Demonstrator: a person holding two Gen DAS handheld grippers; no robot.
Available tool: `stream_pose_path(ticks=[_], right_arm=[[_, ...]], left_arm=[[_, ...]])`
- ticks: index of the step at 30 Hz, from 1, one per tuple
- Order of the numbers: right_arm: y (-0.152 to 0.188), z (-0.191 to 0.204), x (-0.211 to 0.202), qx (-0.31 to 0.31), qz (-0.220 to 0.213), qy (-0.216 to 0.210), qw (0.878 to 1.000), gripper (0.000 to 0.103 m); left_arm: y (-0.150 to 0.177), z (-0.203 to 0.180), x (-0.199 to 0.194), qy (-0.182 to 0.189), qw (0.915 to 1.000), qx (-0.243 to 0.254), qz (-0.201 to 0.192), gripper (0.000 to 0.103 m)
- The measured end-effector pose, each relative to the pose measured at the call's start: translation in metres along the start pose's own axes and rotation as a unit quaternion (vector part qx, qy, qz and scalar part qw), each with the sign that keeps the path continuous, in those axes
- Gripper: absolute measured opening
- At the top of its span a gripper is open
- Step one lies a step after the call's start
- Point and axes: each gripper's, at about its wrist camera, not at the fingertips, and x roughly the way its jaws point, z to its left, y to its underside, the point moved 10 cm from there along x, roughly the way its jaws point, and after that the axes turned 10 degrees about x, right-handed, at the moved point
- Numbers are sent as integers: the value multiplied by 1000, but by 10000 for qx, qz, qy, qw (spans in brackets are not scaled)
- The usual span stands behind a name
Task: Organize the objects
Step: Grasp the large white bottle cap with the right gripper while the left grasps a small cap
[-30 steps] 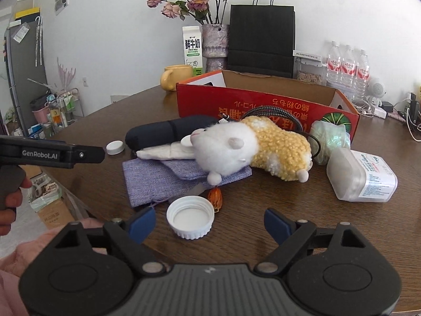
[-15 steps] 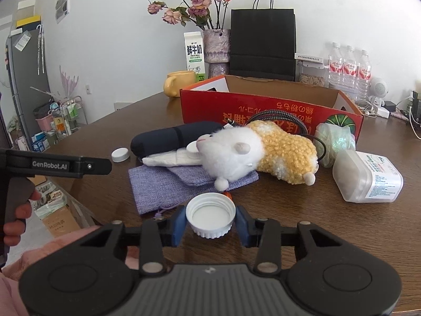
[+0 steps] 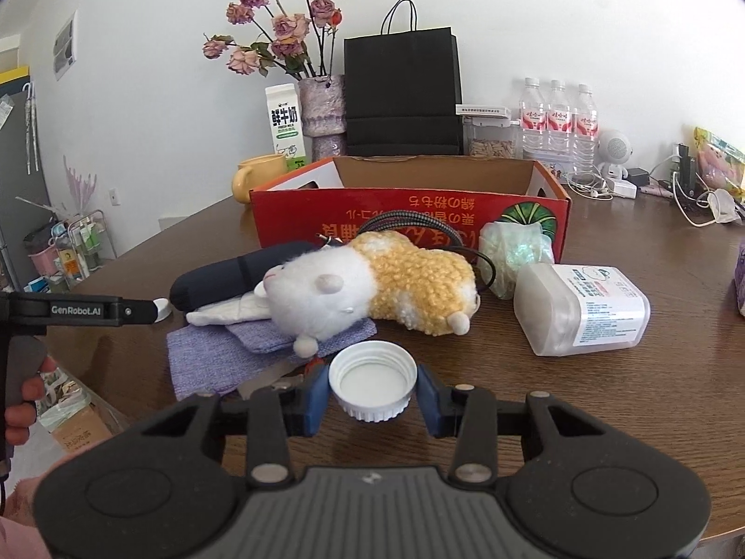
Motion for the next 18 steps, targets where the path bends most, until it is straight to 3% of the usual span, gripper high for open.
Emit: stream_pose_path(ticks=[6,9,16,18], right_arm=[[-3,-8,2,95,-61,48,9999,39],[-2,-10,2,118,-64,64,9999,39],[-2,-14,3,161,-64,70,9998,39],[-2,-14,3,164,-62,69,9998,39]], left_arm=[[-5,-3,10,-66,9998,171,-14,99],[-6,-6,15,-52,9997,227,21,85],[-7,-13,16,176,9995,267,-23,29],[-7,-13,15,209,9995,246,-37,29]])
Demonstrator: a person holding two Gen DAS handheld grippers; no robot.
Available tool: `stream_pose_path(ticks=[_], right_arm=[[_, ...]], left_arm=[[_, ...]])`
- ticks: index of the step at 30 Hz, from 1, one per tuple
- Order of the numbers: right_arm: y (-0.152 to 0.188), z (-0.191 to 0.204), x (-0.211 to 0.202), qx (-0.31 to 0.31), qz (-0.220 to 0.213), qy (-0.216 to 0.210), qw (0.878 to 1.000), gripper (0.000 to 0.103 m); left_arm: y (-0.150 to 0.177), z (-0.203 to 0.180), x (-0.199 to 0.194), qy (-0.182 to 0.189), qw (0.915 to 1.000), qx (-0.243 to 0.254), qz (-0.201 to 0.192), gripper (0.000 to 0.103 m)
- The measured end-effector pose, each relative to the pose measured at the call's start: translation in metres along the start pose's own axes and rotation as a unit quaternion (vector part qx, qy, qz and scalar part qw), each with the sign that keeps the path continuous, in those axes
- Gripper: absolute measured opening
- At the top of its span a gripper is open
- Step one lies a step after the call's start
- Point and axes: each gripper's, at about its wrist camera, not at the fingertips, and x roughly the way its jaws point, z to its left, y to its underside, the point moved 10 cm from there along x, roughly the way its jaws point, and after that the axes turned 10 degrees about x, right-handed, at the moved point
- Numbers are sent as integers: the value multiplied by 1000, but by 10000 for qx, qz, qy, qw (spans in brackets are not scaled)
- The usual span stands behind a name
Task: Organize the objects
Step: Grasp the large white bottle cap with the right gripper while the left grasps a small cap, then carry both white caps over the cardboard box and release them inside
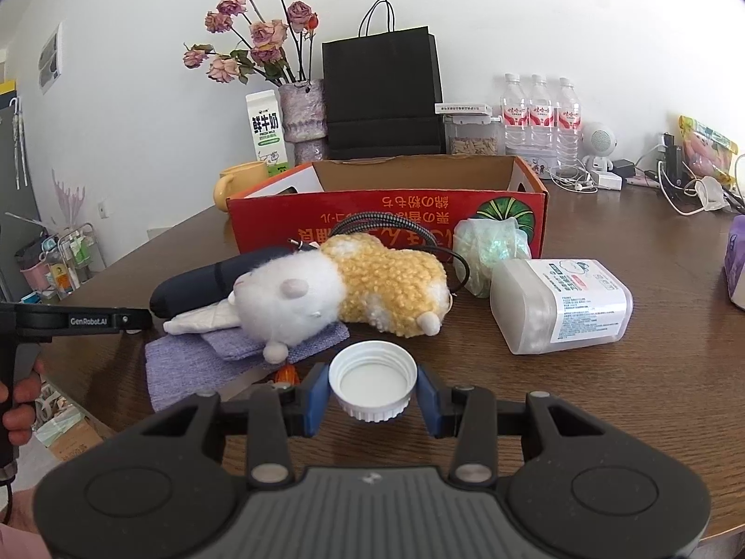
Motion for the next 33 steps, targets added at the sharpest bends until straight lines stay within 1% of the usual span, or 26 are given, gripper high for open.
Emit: stream_pose_path(ticks=[7,15,21,28,33], right_arm=[[-1,-3,-1,35,-45,15,10000,39],[-11,1,0,29,-188,-39,9998,39],[-30,8,-1,-77,-421,-109,9990,39],[-56,15,5,-233,-733,-128,9970,39],[-76,18,16,-257,-911,-162,9954,39]], left_arm=[[-6,4,-8,-67,9998,-112,-140,29],[-21,2,-18,54,9992,-178,-347,29],[-40,-4,-21,162,9982,-199,-546,29],[-69,-29,-18,392,9956,-75,-844,29],[-92,-53,-11,570,9931,37,-1019,29]])
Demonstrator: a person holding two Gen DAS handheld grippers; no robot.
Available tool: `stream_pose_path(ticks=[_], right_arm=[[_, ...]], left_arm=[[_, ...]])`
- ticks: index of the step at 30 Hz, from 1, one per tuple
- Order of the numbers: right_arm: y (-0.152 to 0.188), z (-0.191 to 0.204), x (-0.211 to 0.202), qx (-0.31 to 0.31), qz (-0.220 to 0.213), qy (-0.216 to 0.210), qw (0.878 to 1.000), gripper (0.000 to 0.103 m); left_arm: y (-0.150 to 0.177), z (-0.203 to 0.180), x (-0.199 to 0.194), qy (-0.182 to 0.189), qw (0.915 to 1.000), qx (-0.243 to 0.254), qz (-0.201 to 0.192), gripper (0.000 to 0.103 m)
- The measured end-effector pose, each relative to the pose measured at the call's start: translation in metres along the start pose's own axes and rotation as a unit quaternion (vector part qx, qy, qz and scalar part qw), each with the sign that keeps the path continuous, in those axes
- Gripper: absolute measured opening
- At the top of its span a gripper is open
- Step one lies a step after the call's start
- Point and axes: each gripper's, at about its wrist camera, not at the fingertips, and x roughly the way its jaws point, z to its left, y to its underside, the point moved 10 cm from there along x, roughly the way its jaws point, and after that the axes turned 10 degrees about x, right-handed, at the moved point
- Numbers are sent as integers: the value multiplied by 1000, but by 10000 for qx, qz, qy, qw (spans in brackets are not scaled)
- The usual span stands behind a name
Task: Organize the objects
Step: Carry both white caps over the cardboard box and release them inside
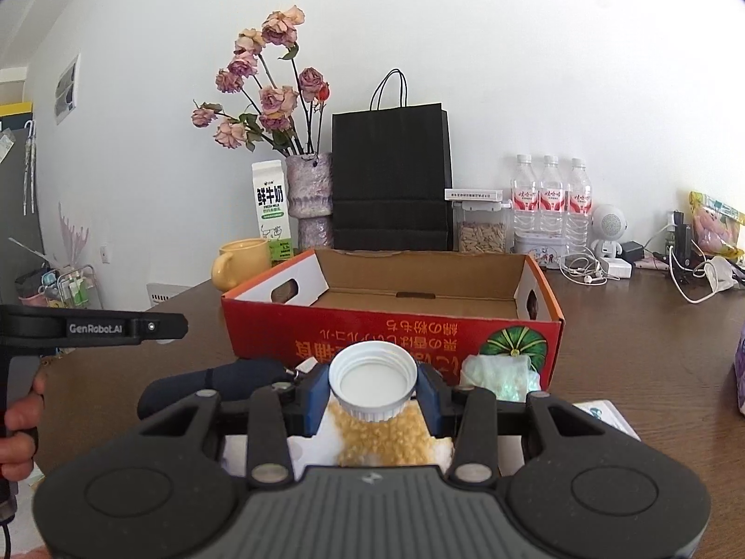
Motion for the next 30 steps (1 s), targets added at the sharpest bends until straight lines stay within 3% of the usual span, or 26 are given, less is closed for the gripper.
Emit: stream_pose_path(ticks=[8,18,25,30], right_arm=[[-35,-2,33,-24,-287,50,9996,39],[-69,-4,89,53,-342,147,9993,39],[-78,-2,134,67,-197,258,9995,39],[-74,-11,156,206,-138,366,9990,39]], left_arm=[[-40,-29,27,179,9993,135,-310,29],[-79,-43,63,267,9977,3,-617,29],[-96,-35,95,55,9975,-174,-683,29],[-88,-25,123,-155,9980,-318,-521,29]])
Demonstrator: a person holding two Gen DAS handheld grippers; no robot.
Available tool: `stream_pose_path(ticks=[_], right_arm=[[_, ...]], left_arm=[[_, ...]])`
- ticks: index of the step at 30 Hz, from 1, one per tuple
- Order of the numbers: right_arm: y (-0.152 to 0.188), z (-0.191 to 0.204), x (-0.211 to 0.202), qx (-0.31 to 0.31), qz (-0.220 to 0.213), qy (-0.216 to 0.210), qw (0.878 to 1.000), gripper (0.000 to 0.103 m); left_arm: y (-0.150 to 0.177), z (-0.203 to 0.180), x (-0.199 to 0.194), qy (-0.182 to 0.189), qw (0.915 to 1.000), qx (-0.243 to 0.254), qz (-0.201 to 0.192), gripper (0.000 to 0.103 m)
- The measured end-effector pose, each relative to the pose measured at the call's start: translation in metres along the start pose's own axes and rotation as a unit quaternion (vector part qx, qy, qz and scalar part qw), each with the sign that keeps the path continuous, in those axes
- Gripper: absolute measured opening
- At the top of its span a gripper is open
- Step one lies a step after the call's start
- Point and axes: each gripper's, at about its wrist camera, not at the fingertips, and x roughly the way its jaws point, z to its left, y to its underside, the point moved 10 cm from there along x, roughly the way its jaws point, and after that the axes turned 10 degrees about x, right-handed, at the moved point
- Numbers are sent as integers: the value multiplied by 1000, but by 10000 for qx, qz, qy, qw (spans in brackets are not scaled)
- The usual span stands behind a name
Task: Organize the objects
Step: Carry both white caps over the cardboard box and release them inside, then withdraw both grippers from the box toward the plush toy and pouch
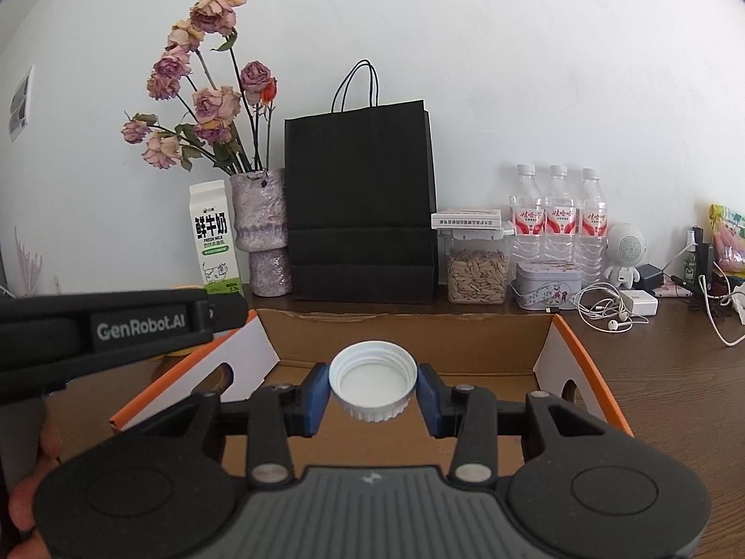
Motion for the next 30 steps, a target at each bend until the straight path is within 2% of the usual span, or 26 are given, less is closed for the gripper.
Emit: stream_pose_path(ticks=[3,9,12,13,14,15,17,23,30], right_arm=[[6,-6,6,63,92,25,9999,39],[8,-7,7,64,148,-17,9999,40],[8,-9,6,97,149,10,9998,44],[8,-9,6,101,152,6,9998,53],[9,-9,6,101,149,6,9998,64],[8,-9,6,100,131,13,9999,69],[6,-9,4,93,57,19,9999,86],[5,-10,2,132,30,-18,9999,101],[5,-9,-1,146,-40,-57,9999,103]], left_arm=[[9,3,9,38,9998,-38,191,29],[12,3,10,-3,9997,-6,224,31],[13,4,10,-20,9997,-39,255,47],[13,5,10,-29,9997,-52,244,59],[12,6,9,-62,9997,-57,234,77],[12,7,8,-106,9997,-58,215,85],[11,8,5,-201,9997,-44,162,101],[11,9,5,-230,9996,-65,179,103],[13,10,6,-217,9995,-74,204,103]])
